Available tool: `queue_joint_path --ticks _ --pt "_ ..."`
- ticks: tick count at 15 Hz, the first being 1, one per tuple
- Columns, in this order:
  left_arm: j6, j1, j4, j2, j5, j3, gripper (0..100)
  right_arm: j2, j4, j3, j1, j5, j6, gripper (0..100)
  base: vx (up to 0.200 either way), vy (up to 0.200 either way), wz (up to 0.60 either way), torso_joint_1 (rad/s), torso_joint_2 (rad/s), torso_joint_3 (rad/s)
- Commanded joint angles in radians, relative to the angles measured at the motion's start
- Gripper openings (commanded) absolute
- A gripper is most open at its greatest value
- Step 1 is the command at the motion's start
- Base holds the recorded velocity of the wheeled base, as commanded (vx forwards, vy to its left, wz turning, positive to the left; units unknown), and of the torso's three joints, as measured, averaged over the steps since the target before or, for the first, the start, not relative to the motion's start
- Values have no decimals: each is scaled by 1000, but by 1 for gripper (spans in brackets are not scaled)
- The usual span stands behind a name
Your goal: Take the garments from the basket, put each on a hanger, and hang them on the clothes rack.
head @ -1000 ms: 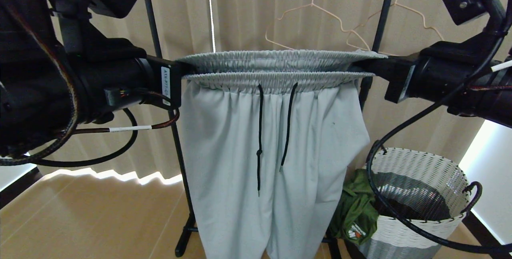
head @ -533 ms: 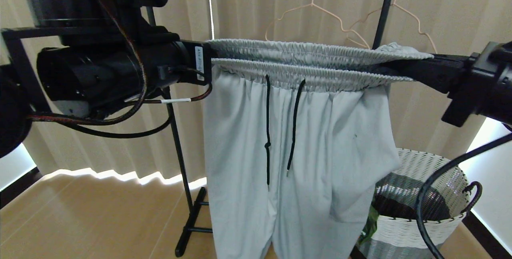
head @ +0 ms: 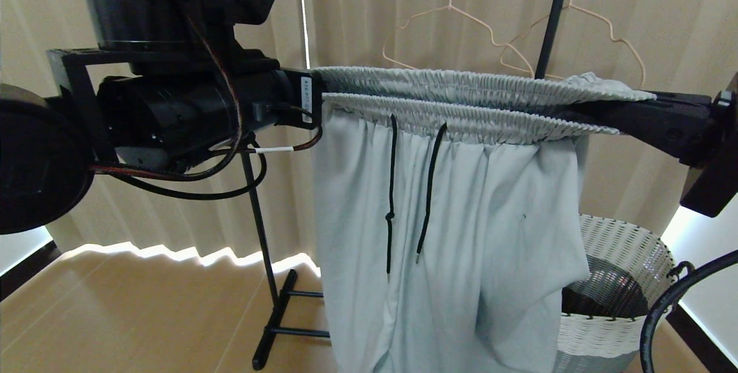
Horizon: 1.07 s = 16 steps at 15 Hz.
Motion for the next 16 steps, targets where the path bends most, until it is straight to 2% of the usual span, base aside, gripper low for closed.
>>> queue_joint_path --ticks 1,2,3,5,6,7,8,10,11,14,16 --pt "0 0 2 -31 1 35 0 26 -2 -9 -35 1 -2 0 0 0 0 0 0 0" --pt "0 0 2 -31 1 35 0 26 -2 -9 -35 1 -2 0 0 0 0 0 0 0" --pt "1 -13 9 -100 -1 72 0 90 -14 -44 -106 5 -11 0 0 0 0 0 0 0" --pt "1 -49 78 -156 -2 80 0 153 -30 -87 -138 7 -9 0 0 0 0 0 0 0" --pt "0 -61 125 -185 -2 80 0 182 -44 -113 -141 7 -9 0 0 0 0 0 0 0" --pt "0 -61 125 -185 -2 80 0 182 -44 -113 -141 7 -9 0 0 0 0 0 0 0" --pt "0 -84 204 -249 -5 91 0 248 -74 -175 -141 7 -6 0 0 0 0 0 0 0" --pt "0 -124 236 -306 -7 118 0 302 -94 -224 -142 10 -6 0 0 0 0 0 0 0" --pt "-8 -170 249 -337 -7 132 0 337 -105 -254 -141 10 -5 0 0 0 0 0 0 0" --pt "-61 -271 318 -396 -7 132 0 412 -134 -317 -141 5 -2 0 0 0 0 0 0 0" --pt "-63 -277 332 -415 -7 138 0 423 -134 -323 -142 5 -2 0 0 0 0 0 0 0"
